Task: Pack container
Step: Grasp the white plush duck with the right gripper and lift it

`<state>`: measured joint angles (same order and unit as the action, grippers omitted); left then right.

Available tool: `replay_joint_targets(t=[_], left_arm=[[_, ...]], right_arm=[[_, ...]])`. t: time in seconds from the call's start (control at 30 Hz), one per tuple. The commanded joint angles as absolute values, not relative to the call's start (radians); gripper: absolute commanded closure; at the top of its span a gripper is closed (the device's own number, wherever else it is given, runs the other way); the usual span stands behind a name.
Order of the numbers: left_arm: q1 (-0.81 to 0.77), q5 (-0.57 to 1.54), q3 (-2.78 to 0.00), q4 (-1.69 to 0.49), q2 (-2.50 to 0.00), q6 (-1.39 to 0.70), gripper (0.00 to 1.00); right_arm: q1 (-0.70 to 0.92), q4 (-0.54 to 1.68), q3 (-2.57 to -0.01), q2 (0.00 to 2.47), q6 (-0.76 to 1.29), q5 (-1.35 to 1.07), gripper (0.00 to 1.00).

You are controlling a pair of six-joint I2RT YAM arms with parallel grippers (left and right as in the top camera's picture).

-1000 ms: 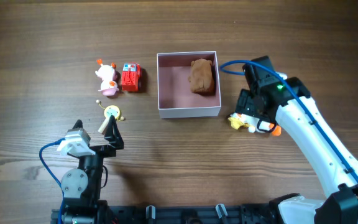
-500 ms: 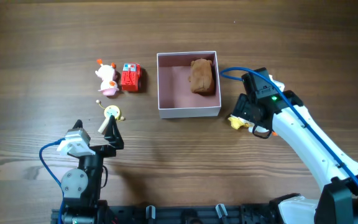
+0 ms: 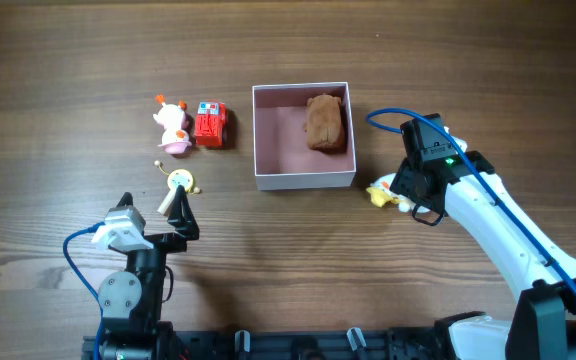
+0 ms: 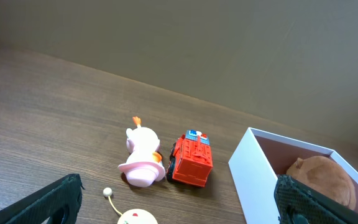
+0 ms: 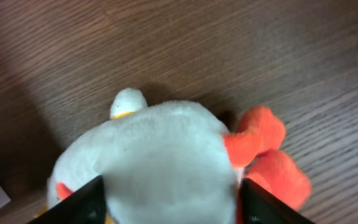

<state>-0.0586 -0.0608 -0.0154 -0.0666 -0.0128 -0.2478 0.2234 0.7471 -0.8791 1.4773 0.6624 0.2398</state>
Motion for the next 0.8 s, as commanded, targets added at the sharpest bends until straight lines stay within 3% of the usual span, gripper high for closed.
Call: replay_joint_targets(t=[0.0, 0.07, 0.23, 0.3, 0.4, 0.57, 0.77], left_arm=[[-0.052, -0.049, -0.006, -0.064, -0.005, -0.231, 0.0], [-0.052, -0.049, -0.006, -0.064, -0.005, -0.231, 0.0], [-0.052, -0.049, -0.006, -0.064, -0.005, -0.231, 0.0], [-0.052, -0.049, -0.006, -0.064, -0.005, -0.231, 0.0], [-0.052, -0.049, -0.006, -0.064, -0.005, -0.231, 0.0], [-0.052, -0.049, -0.006, -0.064, -0.005, -0.231, 0.0], [-0.052, -0.049, -0.006, -0.064, -0.005, -0.231, 0.0]], right_arm=[[0.22, 0.738, -0.872, 1.487, 0.653, 0.21, 0.7], [0.22, 0.738, -0.872, 1.487, 0.649, 0.211, 0.94], [0.22, 0.741, -0.872, 1.487, 0.624, 0.21, 0.95], [0.22, 0.744, -0.872, 1.487, 0.624, 0.211, 0.37], [0.22, 0.745, -0.872, 1.487, 0.628, 0.211, 0.24], [0.22, 0.737, -0.872, 1.487, 0.629, 0.212, 0.25], [0.22, 0.675, -0.834, 1.487, 0.629, 0.21, 0.45]])
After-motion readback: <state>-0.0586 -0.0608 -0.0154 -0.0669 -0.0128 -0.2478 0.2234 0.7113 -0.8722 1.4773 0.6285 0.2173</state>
